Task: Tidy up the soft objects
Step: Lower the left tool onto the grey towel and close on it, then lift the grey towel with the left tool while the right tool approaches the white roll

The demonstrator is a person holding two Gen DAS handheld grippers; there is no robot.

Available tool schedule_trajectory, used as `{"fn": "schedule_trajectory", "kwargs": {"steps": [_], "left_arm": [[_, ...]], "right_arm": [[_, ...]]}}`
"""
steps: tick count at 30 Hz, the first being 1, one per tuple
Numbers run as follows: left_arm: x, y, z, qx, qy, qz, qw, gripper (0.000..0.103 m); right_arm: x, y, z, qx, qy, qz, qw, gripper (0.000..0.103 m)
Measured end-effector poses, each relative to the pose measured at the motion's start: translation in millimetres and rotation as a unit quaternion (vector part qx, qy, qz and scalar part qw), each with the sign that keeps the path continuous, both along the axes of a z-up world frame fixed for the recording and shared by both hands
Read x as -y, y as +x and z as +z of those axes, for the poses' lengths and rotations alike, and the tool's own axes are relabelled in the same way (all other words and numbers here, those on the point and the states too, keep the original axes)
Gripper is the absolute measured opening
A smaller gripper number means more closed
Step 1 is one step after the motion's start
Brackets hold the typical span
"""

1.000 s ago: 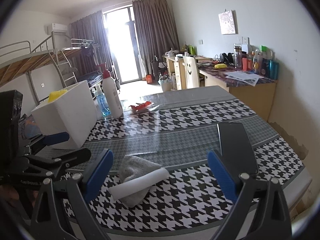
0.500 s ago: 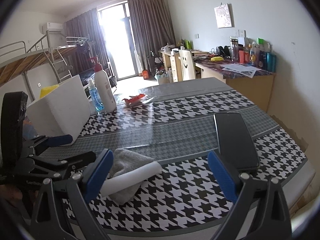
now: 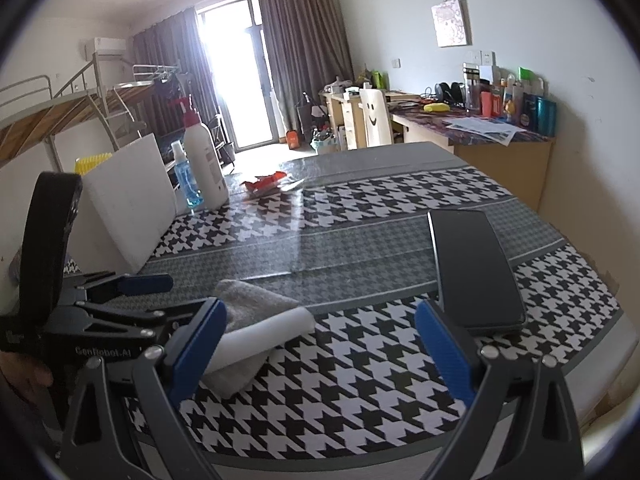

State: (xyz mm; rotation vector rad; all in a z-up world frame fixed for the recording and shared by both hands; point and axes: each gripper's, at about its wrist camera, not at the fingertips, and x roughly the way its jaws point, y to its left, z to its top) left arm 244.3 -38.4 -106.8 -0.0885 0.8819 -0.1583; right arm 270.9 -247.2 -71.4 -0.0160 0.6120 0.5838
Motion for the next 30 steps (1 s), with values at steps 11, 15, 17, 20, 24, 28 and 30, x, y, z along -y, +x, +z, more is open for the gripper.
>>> {"fn": "schedule_trajectory", "kwargs": {"steps": [11,15,17,20,24,28,30], "left_arm": [[7.7,13.1,-11.4,-0.031,-0.017,-0.016,0.9992,0.056],[15.5,14.8,-11.8,-0.032,-0.018,-0.033,0.9988,0.038],[19.0,15.3,-12.1,-0.033,-0.020,-0.040,0.9985,0.025],[22.9,14.2,-11.4,-0.031,-0.024,-0.043,0.9983,0.014],[26.6,7.8,-5.3,-0.016,-0.016,-0.046,0.9987,0.013],[26.1,-2.2,9.2,0.005,-0.019,-0.047,0.9987,0.013],[26.5,-6.6,16.4,0.014,-0.020,-0.048,0.9985,0.013]], "right_arm": [[6.3,2.9,-7.7,-0.005,-0.004,-0.002,1.000,0.097],[5.3,4.3,-9.3,-0.008,-0.003,0.000,1.000,0.097],[5.3,3.8,-9.4,-0.008,-0.004,0.000,1.000,0.097],[5.8,4.7,-9.7,-0.009,-0.003,-0.002,1.000,0.097],[7.8,3.3,-10.1,-0.008,-0.003,-0.004,1.000,0.097],[10.0,0.7,-9.2,-0.007,-0.003,-0.006,1.000,0.097],[10.6,-0.8,-7.9,-0.006,-0.002,-0.006,1.000,0.097]]}}
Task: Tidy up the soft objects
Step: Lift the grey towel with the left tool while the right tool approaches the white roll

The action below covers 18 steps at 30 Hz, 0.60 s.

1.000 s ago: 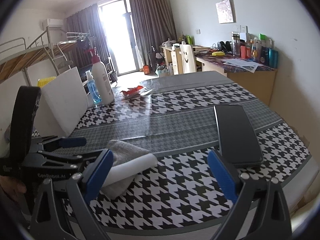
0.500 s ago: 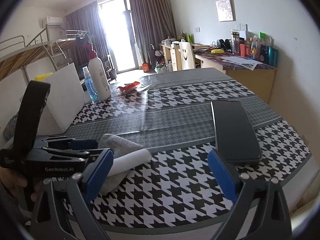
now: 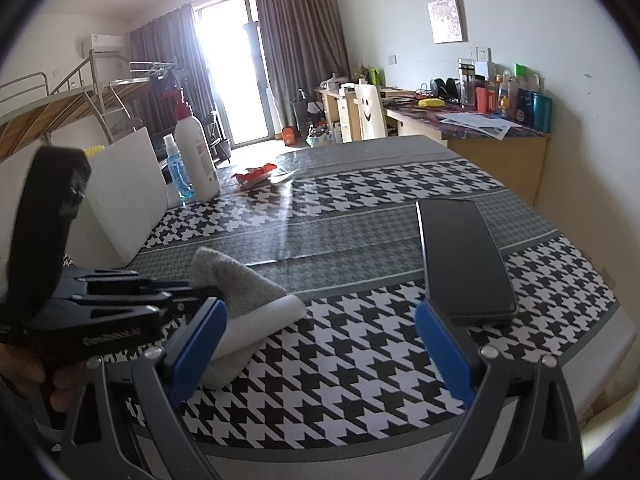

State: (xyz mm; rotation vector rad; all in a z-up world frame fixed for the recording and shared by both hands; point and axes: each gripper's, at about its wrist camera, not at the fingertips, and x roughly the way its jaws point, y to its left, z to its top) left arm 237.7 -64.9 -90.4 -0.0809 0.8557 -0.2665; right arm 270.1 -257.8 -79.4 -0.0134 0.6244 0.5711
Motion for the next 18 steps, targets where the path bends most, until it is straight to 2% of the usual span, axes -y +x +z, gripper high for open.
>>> {"fn": "schedule_trajectory", "kwargs": {"steps": [6,12,18], "left_arm": [[-4.1,-13.3,18.1,0.038,0.018,0.015,0.9990,0.013],[-21.0,-14.4,8.3,0.023,0.024,0.041,0.9986,0.013],[-30.7,-19.7,5.0,0.027,0.020,0.048,0.9983,0.013]], "right_arm": [[-3.6,-5.8,2.6,0.005,-0.003,0.003,1.000,0.097],[-10.0,-8.3,2.1,0.001,-0.005,0.009,1.000,0.097],[-25.2,-6.9,-5.6,-0.026,-0.002,0.026,0.999,0.097]]}}
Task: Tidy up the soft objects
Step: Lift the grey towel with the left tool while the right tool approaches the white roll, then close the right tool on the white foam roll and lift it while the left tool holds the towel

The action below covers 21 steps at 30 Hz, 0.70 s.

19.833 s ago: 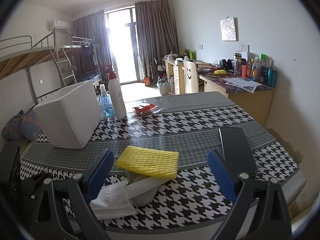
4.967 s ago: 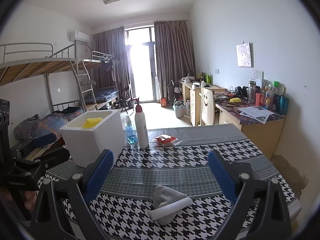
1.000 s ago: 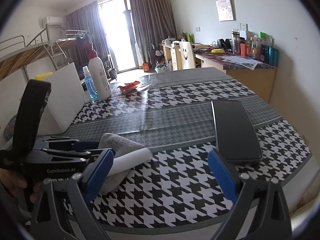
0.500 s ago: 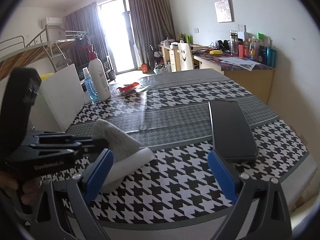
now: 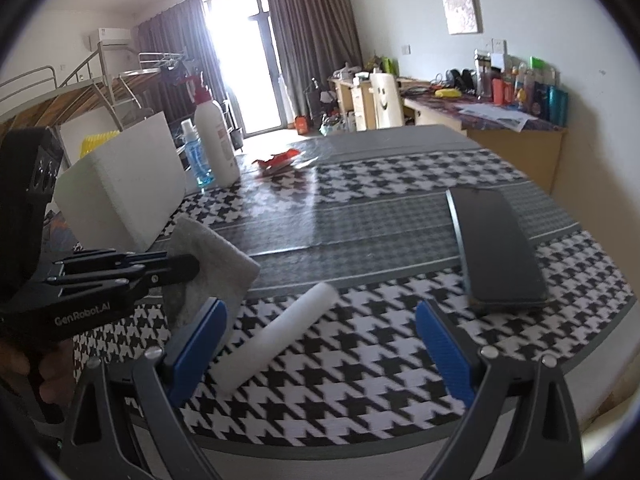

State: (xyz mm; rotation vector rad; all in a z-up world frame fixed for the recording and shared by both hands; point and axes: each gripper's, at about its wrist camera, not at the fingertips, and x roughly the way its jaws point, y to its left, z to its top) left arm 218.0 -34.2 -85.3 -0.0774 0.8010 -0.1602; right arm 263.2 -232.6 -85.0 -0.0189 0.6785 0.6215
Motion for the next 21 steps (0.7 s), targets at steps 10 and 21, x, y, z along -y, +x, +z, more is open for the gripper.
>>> {"fn": "schedule_trajectory", "kwargs": {"steps": [10,21], "left_arm": [[-4.9,2.6,-7.5,0.006,0.008,-0.003,0.9999,0.013],[-9.6,6.3,-16.7,0.007,-0.004,-0.006,0.9999,0.013]], "right_arm": [[-11.6,5.0,-8.4,-0.028,-0.004,-0.009,1.000,0.086],[-30.9,2.6,-18.6,-0.054,-0.032,-0.002,0.998,0.058]]}}
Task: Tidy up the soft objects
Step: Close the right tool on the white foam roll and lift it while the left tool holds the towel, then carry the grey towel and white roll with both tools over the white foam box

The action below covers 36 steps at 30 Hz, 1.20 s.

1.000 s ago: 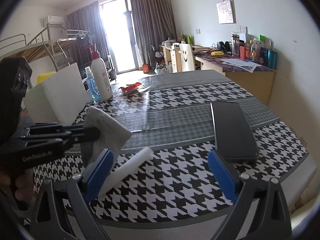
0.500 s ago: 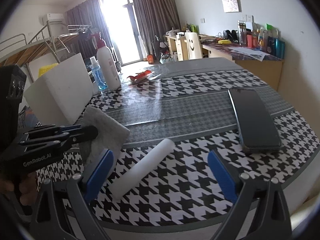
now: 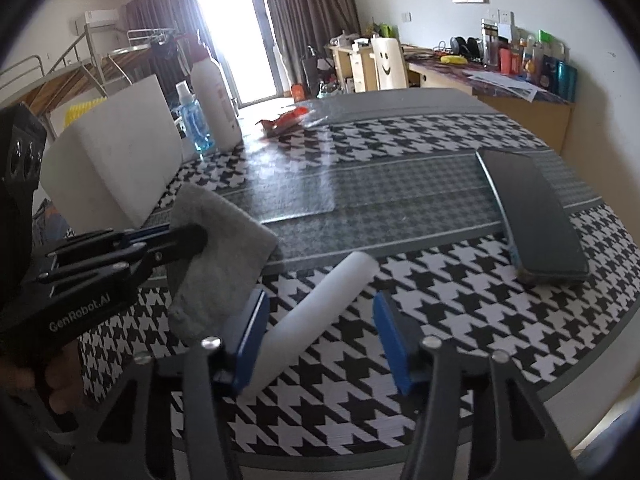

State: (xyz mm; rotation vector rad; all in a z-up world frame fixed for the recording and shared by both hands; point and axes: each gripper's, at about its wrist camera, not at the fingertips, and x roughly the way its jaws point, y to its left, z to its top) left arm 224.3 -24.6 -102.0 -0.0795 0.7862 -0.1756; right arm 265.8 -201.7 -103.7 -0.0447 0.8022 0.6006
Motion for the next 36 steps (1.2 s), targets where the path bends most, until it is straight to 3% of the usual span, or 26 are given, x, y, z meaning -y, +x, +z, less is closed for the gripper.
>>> {"fn": "schedule_trajectory", "kwargs": {"steps": [6,13,23,25,31,36], "left_arm": [[-0.9,-2.7,-2.5,0.001,-0.001,0.004,1.0000,0.013],[0.4,-7.1,-6.2,0.003,-0.004,0.004,1.0000,0.013],[-8.6,-9.3,-10.1,-0.003,-0.040,0.012,0.9991,0.013],[-9.1,-10.1,-8.7,0.001,-0.042,0.013,0.9991,0.013],[-7.8,-14.3,-4.3,0.015,-0.035,0.014,0.9992,0.013],[-8.2,-17.5,1.5,0.027,-0.034,0.016,0.9989,0.013]], "right_arm": [[-4.9,2.1,-3.3,-0.016,-0.001,-0.004,1.000,0.043],[-8.3,1.1,-3.8,-0.025,-0.013,-0.021,0.999,0.043],[-27.7,1.7,-4.0,-0.013,-0.053,-0.042,0.998,0.043],[-29.6,2.0,-4.1,-0.009,-0.067,-0.053,0.996,0.033],[-25.3,0.1,-1.5,-0.007,-0.068,-0.053,0.996,0.020],[-23.3,-5.4,3.0,0.001,-0.052,-0.041,0.998,0.017]]}}
